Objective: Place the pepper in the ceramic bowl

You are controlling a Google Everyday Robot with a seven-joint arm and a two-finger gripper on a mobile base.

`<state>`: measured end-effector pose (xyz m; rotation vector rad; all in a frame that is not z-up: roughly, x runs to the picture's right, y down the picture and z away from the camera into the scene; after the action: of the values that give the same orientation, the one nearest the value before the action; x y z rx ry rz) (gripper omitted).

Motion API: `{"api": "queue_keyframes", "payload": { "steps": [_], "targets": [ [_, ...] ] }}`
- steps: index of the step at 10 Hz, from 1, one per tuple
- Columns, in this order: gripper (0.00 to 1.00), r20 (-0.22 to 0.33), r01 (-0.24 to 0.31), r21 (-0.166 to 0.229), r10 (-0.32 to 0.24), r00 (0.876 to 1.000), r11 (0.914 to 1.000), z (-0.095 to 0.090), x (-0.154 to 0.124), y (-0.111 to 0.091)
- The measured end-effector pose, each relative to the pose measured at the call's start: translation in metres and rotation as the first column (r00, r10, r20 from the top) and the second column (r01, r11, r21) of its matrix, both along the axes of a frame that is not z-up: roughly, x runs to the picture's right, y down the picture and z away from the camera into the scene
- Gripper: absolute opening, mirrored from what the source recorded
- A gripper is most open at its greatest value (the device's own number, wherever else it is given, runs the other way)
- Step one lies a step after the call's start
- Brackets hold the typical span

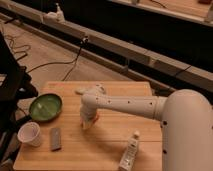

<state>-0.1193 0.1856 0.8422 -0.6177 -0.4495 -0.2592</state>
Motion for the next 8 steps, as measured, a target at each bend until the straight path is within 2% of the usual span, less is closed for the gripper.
{"api": "queue_keyframes", "payload": {
  "steps": [2, 3, 4, 5, 6, 7, 8],
  "targets": [
    [0.00, 0.013, -0.038, 0.050, 0.037, 0.999, 0.9980, -0.005, -0.006, -0.024],
    [0.00, 0.021, -0.075, 0.085, 0.074, 0.997, 0.9936, -0.007, -0.008, -0.041],
    [0.00, 0.029, -0.125, 0.121, 0.123, 0.992, 0.9847, -0.009, -0.011, -0.061],
    [0.00, 0.043, -0.204, 0.169, 0.199, 0.979, 0.9644, -0.011, -0.012, -0.090],
    [0.00, 0.059, -0.294, 0.204, 0.288, 0.956, 0.9339, -0.013, -0.013, -0.117],
    [0.00, 0.082, -0.388, 0.232, 0.380, 0.921, 0.8920, -0.015, -0.013, -0.146],
    [0.00, 0.111, -0.489, 0.251, 0.477, 0.872, 0.8354, -0.017, -0.011, -0.174]
  ]
}}
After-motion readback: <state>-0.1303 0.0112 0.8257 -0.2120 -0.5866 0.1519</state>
